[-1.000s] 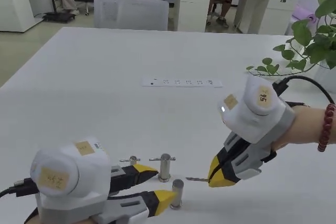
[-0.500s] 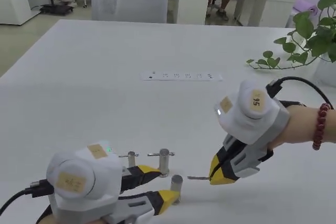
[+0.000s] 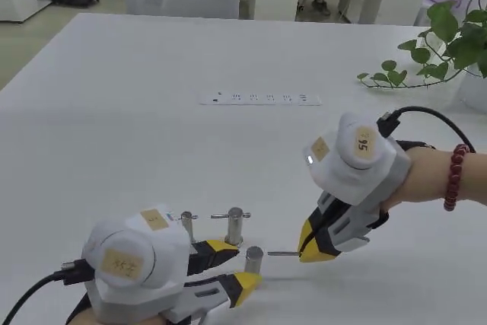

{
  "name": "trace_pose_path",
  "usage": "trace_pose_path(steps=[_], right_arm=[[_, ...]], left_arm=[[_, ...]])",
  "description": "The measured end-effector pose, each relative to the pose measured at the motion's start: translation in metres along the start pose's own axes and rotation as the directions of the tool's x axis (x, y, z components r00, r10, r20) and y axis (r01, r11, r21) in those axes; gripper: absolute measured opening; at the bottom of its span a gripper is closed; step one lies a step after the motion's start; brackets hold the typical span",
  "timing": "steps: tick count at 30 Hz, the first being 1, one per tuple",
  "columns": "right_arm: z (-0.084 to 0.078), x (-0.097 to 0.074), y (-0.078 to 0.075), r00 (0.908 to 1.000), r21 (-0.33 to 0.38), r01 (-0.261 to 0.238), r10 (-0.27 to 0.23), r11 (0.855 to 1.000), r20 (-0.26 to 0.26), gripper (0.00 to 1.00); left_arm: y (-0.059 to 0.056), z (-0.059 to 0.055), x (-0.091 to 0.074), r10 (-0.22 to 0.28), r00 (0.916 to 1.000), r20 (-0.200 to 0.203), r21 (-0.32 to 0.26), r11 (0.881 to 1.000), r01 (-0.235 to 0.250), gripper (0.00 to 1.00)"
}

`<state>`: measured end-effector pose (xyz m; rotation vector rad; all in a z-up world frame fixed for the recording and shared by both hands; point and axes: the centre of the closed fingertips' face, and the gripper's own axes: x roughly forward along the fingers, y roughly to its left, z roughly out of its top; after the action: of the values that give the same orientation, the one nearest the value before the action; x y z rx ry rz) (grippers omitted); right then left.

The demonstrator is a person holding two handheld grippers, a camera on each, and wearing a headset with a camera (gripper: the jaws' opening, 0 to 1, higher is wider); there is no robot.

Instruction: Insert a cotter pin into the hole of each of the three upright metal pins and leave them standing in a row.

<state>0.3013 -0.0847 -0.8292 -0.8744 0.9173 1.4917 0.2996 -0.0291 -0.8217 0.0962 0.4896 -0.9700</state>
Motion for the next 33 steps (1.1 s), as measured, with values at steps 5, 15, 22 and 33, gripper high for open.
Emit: trace_pose_path(steps=[5,15,22,33], right_arm=[[0.002,0.003,0.000,0.9999,-0.003,-0.012,0.012,1.000,0.008,0.03],[0.006,0.005,-0.001,0.9999,-0.033,-0.016,0.016,0.999,0.003,0.03],[0.007,0.004,-0.001,0.9999,-0.040,-0.016,0.016,0.999,0.004,0.03],[0.012,0.001,0.000,0.9998,-0.068,-0.015,0.016,0.998,0.012,0.03]], left_arm=[[0.001,0.000,0.003,0.006,1.0000,0.002,-0.007,1.000,-0.006,0.19],[0.002,-0.001,0.007,0.007,1.0000,0.005,-0.005,1.000,-0.007,0.15],[0.000,-0.002,0.007,-0.001,1.0000,0.002,0.008,1.000,0.001,0.12],[0.001,-0.002,0.008,-0.017,0.9999,-0.001,0.013,1.000,0.017,0.12]])
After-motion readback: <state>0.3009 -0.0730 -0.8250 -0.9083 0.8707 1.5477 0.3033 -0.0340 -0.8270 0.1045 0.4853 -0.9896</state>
